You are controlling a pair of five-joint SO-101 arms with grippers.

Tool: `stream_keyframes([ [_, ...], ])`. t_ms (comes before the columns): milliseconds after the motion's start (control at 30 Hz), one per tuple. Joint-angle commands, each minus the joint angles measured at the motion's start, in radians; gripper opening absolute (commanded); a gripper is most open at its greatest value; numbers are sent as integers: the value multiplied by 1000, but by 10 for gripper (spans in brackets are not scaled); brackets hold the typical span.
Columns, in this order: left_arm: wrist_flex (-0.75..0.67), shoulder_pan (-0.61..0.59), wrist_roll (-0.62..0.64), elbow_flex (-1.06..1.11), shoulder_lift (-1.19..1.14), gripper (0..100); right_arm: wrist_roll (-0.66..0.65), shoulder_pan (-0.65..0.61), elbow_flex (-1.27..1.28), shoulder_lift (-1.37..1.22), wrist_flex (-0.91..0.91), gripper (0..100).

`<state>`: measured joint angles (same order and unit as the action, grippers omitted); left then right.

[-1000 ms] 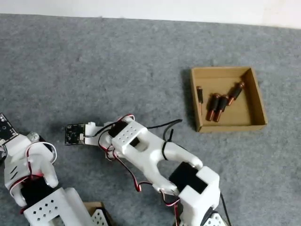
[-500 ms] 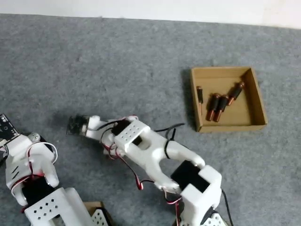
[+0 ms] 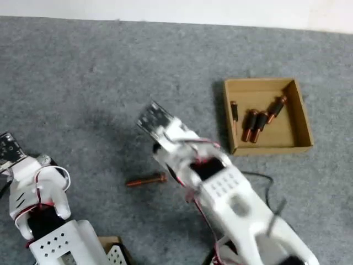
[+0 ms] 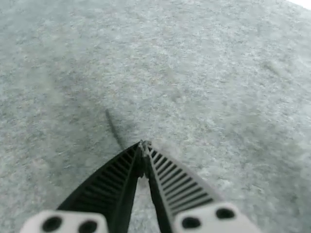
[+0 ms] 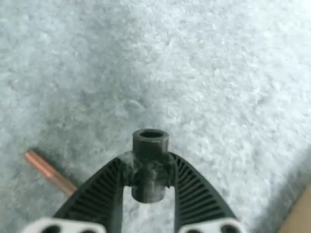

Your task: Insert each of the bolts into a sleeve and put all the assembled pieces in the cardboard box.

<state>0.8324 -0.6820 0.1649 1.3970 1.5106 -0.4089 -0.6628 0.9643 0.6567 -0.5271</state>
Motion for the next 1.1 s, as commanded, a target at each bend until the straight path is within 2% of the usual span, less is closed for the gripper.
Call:
stream_keyframes([
  [0, -15, 53, 6, -5, 12, 5, 31, 22, 127, 248, 38, 5],
  [133, -32, 159, -14, 24, 12, 5, 35, 67, 286, 455, 36, 5],
  [367, -77, 427, -281, 104, 12, 5, 37, 213, 513, 854, -10, 5],
  [433, -60, 460, -333, 113, 12, 5, 44, 246, 547, 969, -71, 5],
  [567, -29, 464, -321, 82, 12, 5, 110, 292, 576, 1168, -176, 5],
  [667, -29, 483, -327, 54, 12, 5, 112, 311, 604, 1184, -223, 5],
  [767, -29, 555, -344, 7, 12, 11, 112, 311, 647, 1161, -225, 5],
  [933, 9, 769, -476, -15, 1, 111, 112, 311, 664, 1161, -225, 5],
  [1067, 107, 951, -595, -16, -1, 119, 112, 314, 667, 1161, -220, 5],
])
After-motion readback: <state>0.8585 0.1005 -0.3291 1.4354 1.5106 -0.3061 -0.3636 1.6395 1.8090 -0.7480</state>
